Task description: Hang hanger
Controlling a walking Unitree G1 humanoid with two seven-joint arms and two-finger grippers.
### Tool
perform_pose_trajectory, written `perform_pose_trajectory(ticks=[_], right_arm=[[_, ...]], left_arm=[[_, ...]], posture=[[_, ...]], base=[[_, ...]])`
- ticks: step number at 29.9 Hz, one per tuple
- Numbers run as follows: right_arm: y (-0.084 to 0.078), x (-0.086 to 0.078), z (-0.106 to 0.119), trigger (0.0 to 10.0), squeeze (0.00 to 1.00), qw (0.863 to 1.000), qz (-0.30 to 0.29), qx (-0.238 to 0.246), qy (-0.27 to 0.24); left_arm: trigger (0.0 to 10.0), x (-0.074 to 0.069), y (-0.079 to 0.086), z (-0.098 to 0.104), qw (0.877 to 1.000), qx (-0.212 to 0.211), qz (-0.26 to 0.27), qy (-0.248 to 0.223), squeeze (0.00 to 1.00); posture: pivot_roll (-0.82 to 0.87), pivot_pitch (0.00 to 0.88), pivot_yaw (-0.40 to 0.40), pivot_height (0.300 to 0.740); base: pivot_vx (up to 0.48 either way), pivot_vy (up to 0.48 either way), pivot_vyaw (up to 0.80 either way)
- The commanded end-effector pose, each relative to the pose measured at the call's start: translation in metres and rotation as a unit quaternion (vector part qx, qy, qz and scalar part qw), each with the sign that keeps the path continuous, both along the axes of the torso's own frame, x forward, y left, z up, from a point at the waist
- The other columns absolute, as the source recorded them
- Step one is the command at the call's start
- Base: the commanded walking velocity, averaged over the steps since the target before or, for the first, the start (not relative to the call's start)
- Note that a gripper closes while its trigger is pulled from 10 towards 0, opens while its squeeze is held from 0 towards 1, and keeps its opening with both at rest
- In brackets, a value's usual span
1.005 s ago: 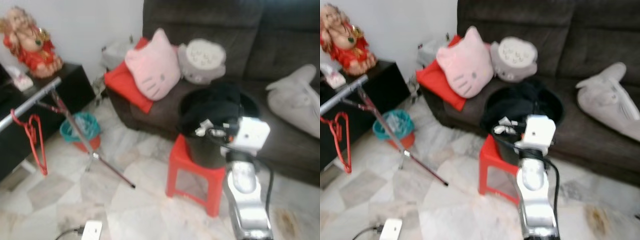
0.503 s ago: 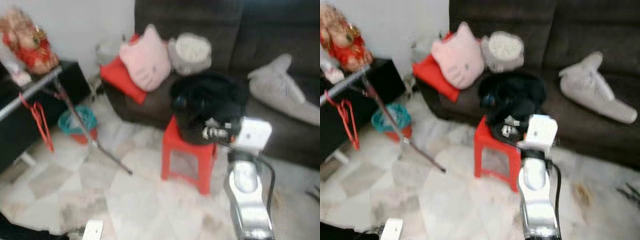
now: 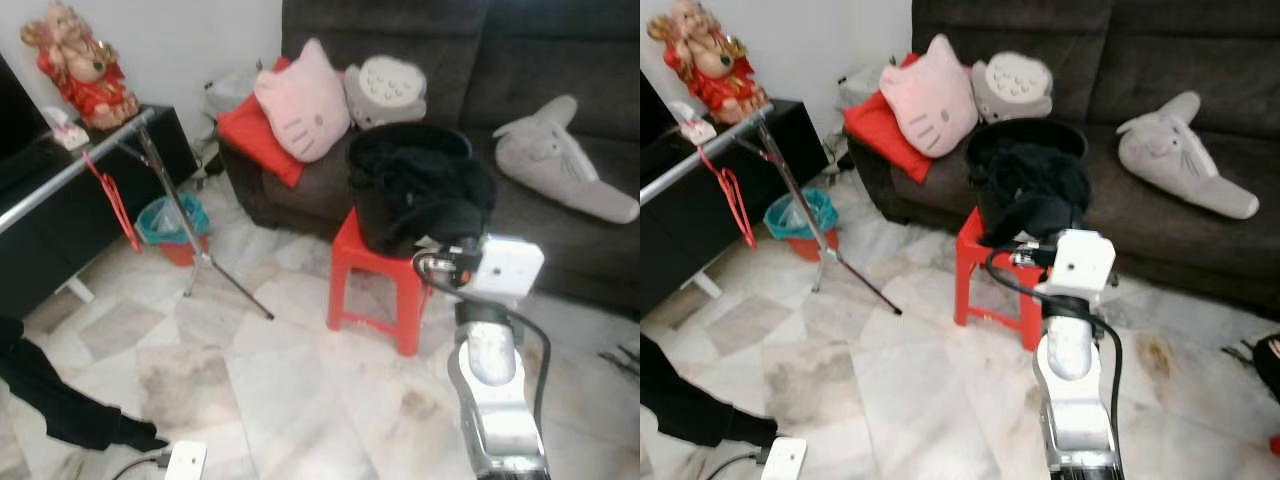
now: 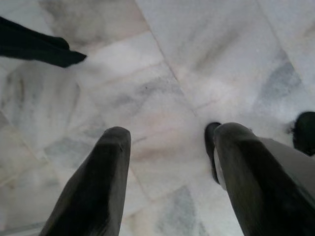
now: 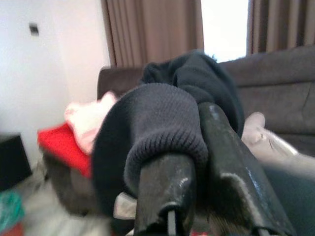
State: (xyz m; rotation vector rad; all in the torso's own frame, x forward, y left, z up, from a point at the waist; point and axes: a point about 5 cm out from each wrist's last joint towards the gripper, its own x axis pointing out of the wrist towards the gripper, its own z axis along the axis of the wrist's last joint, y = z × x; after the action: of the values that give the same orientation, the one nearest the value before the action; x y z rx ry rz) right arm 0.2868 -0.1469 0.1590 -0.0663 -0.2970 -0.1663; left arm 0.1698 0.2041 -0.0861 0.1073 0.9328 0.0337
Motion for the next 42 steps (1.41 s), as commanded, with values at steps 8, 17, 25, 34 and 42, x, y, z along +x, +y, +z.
perform_pose_trajectory(ticks=[8,17,25,34,42], right_arm=[[0.009,0.001,0.008,10.0,0.00,1.000,0.021,0.002,-0.019],[0.014,0.006,-0.002,10.0,0.00,0.998,0.047,-0.016,0.024],[0.008,0.011,-0.052,10.0,0.00,0.953,0.166,-0.141,0.209],[-0.012,0.014,-0.065,10.0,0.00,0.896,0.286,-0.190,0.283],[-0.023,0.013,-0.071,10.0,0.00,0.816,0.414,-0.239,0.326]], left_arm=[[10.0,-0.008,0.004,-0.003,1.000,0.003,0.006,0.012,0.00],[10.0,-0.008,0.004,-0.003,1.000,0.005,0.006,0.011,0.00],[10.0,-0.006,0.002,-0.003,1.000,0.008,0.001,0.014,0.00],[10.0,0.001,-0.003,0.000,1.000,0.002,-0.010,0.000,0.00],[10.0,0.016,-0.012,0.007,0.998,-0.006,-0.060,-0.026,0.00]], posture=[[-0.07,0.000,0.082,0.740],[-0.07,0.000,0.077,0.740],[-0.06,0.000,0.072,0.740],[-0.03,0.000,0.044,0.740],[0.01,0.000,0.021,0.740]], base=[[-0.310,0.000,0.00],[-0.104,0.000,0.00],[0.000,0.000,0.00],[0.000,0.000,0.00],[0.000,0.000,0.00]])
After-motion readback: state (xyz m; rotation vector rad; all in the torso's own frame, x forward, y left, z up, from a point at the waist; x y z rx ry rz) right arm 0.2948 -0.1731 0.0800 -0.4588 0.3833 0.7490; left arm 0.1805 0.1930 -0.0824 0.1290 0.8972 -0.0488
